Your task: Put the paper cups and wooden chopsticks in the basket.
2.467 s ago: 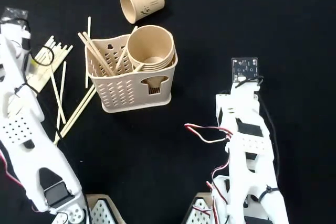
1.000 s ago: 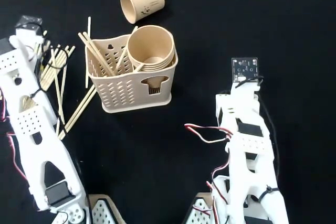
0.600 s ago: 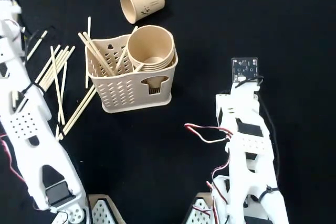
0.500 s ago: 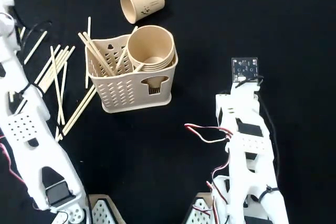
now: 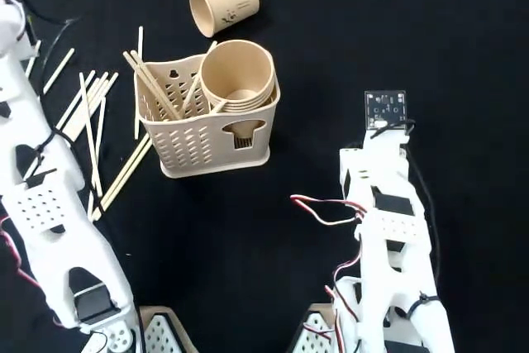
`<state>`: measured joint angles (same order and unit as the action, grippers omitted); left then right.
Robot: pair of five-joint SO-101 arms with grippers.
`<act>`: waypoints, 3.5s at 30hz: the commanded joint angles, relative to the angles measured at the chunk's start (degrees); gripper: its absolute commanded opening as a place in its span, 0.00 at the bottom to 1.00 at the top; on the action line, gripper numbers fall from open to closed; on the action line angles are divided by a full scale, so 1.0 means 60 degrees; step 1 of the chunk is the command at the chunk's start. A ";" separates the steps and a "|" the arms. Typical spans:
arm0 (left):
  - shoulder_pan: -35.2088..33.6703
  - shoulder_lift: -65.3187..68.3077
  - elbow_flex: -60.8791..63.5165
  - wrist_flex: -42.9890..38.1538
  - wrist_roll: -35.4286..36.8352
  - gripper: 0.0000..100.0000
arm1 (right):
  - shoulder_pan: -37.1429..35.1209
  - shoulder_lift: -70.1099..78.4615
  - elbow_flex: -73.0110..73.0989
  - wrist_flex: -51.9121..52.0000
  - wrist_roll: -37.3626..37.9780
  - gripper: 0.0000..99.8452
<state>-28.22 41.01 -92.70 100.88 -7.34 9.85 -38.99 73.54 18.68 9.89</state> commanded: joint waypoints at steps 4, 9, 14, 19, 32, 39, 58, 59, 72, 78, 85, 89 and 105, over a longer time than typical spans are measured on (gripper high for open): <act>0.0667 -0.2110 0.0388 0.0073 0.0161 0.03 | -0.0103 -0.0286 -0.0081 -0.0190 0.0088 0.01; 0.1179 -0.4278 0.4462 0.0029 0.0147 0.03 | -0.0103 -0.0286 -0.0095 -0.0190 0.0088 0.01; 0.1531 -0.6432 0.7509 -0.0864 0.0396 0.03 | -0.0103 -0.0286 -0.0081 -0.0190 0.0088 0.01; 0.1531 -0.8322 1.0073 -0.2535 0.0747 0.03 | -0.0103 -0.0286 -0.0081 -0.0190 0.0088 0.01; 0.1546 -1.4007 1.7678 -1.0183 0.2300 0.03 | -0.0103 -0.0286 -0.0081 -0.0190 0.0088 0.01; 0.1722 -1.6513 2.0872 -1.3905 0.3399 0.03 | -0.0103 -0.0286 -0.0081 -0.0190 0.0088 0.01; 0.4432 -1.7158 2.2586 -1.4872 0.3531 0.03 | -0.0103 -0.0286 -0.0081 -0.0190 0.0088 0.01; 0.4418 -1.6938 2.2747 -1.5223 0.3531 0.03 | -0.0103 -0.0286 -0.0081 -0.0190 0.0088 0.01; 0.4447 -1.3641 2.3319 -1.7421 0.3458 0.03 | -0.0088 -0.0286 -0.0095 -0.0190 0.0088 0.01; 0.4462 -1.4081 2.2850 -1.5179 0.4029 0.20 | -0.0088 -0.0286 -0.0095 -0.0190 0.0088 0.01; 0.4374 -1.4711 2.1443 -1.2132 0.3487 0.21 | -0.0088 -0.0286 -0.0110 -0.0190 0.0088 0.01; 0.4359 -1.5150 2.1062 -1.0828 0.2813 0.21 | -0.0088 -0.0286 -0.0095 -0.0190 0.0088 0.01; -0.0784 -1.2908 1.8249 -0.6960 0.0674 0.21 | -0.0103 -0.0286 -0.0081 -0.0190 0.0088 0.01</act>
<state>-26.29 -47.69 24.57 56.04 1.36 9.85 -38.99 73.54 18.68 9.89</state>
